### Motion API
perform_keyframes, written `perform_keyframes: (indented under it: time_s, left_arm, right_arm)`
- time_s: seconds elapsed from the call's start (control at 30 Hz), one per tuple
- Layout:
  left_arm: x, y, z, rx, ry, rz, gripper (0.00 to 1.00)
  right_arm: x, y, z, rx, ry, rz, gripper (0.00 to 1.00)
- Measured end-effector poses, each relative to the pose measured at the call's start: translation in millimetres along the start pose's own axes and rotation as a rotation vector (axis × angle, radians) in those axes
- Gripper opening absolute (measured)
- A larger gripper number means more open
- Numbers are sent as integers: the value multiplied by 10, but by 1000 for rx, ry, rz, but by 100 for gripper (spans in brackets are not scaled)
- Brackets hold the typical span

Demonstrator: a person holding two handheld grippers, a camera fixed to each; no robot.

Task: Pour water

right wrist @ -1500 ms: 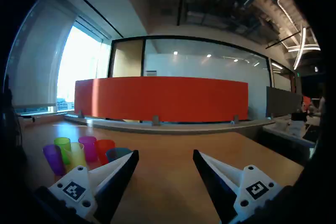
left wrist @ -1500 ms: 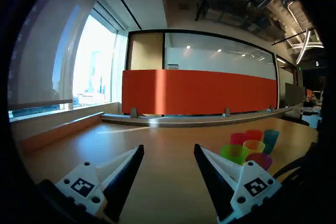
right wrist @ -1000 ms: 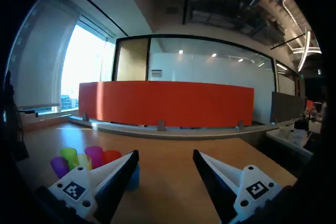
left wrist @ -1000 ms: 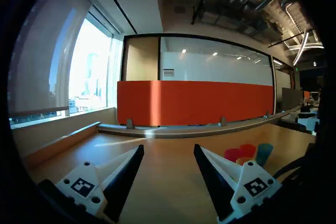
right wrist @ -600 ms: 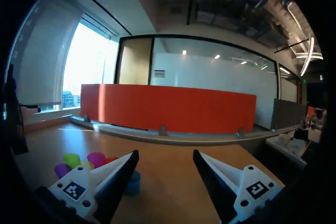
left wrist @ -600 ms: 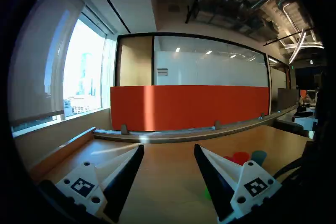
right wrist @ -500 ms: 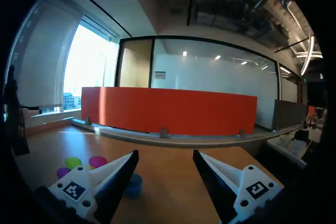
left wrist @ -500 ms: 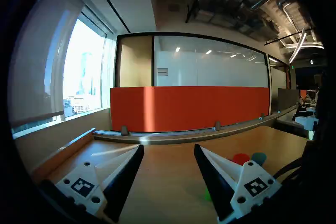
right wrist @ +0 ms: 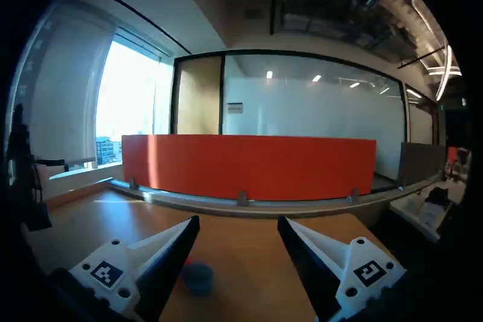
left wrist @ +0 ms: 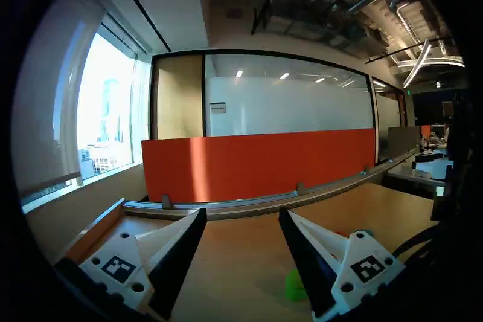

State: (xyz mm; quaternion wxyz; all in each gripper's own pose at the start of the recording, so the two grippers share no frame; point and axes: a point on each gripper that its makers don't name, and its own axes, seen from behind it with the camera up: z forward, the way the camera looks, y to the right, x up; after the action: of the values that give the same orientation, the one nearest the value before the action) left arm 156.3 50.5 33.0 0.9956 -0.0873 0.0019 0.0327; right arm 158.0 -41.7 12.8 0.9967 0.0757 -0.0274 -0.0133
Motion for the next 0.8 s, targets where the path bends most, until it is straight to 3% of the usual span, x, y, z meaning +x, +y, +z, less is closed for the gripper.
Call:
perform_keyframes:
  time_s: [0.37,0.8]
  left_arm:
    - [-4,186,52,-120,-19,12,88]
    - [71,322,81,-247,-16,14,88]
  right_arm:
    - [-44,-101,59,93,-21,-21,100]
    - [141,-402,61,269,9,-35,100]
